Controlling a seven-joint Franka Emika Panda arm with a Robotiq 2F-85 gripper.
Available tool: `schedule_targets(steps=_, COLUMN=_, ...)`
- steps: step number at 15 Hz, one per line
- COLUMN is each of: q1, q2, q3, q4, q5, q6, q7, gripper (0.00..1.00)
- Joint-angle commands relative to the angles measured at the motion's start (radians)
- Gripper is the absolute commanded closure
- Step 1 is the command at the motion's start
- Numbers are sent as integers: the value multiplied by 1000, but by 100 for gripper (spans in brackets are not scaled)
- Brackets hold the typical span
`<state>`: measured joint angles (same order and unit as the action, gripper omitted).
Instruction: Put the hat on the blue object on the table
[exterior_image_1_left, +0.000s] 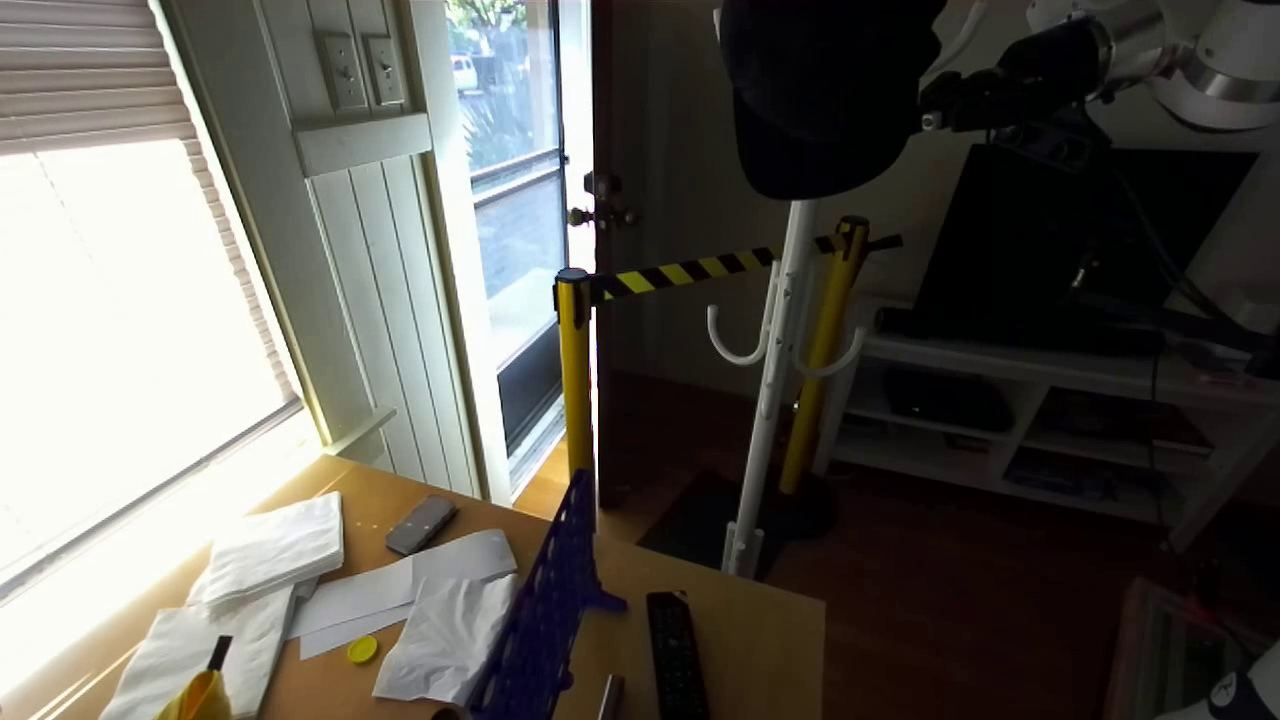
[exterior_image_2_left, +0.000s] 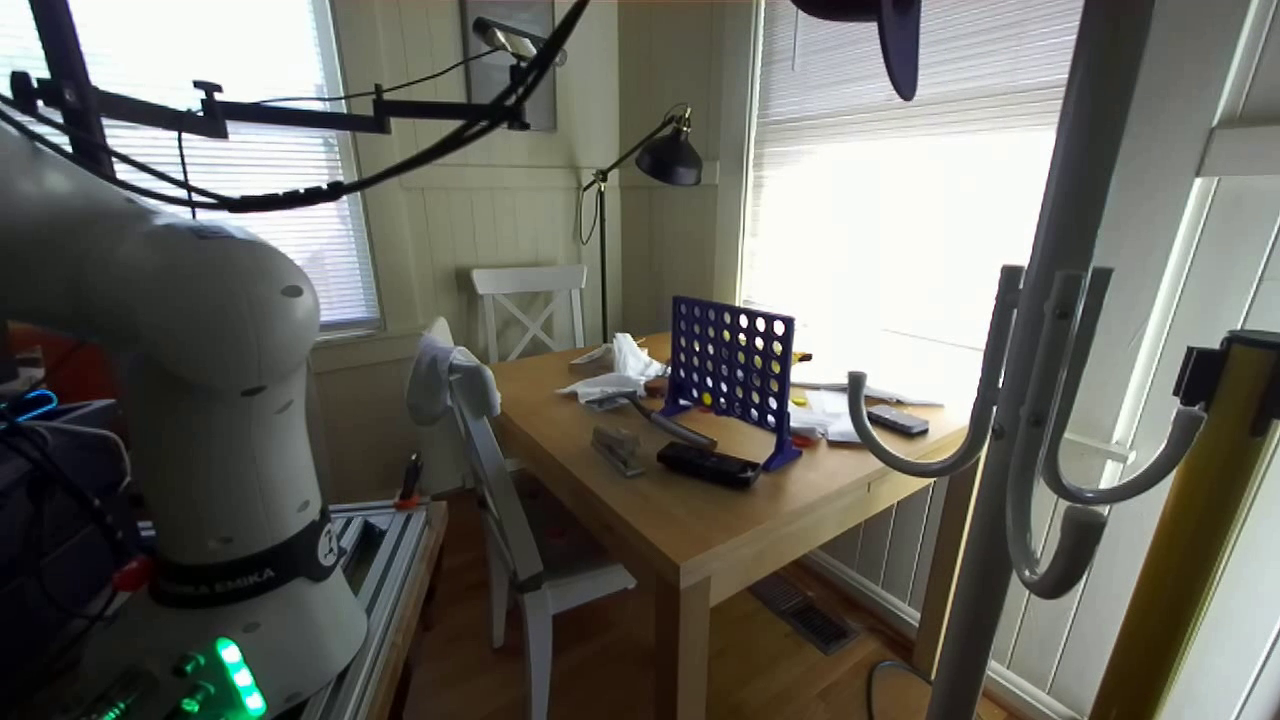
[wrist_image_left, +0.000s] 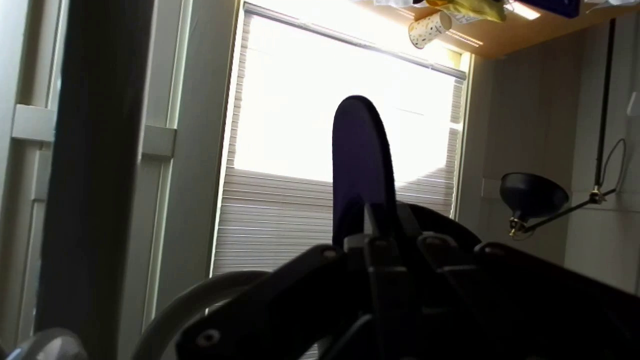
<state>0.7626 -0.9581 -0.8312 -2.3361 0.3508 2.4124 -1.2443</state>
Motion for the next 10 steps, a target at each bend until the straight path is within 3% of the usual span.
schedule_targets(steps=1, q1=22, q2=4, q3=27, q4=62, q5=77, q6=-113, q7=29, gripper=99)
schedule_targets(steps=5, q1=53, q2=44, q3=41, q4=150, q5=134, q6=-342, q7=55, gripper=99)
schedule_targets(steps=10, q1=121, q2=139, q3=22, q4=178, q5=296, q6=-533, q7=46, gripper=99)
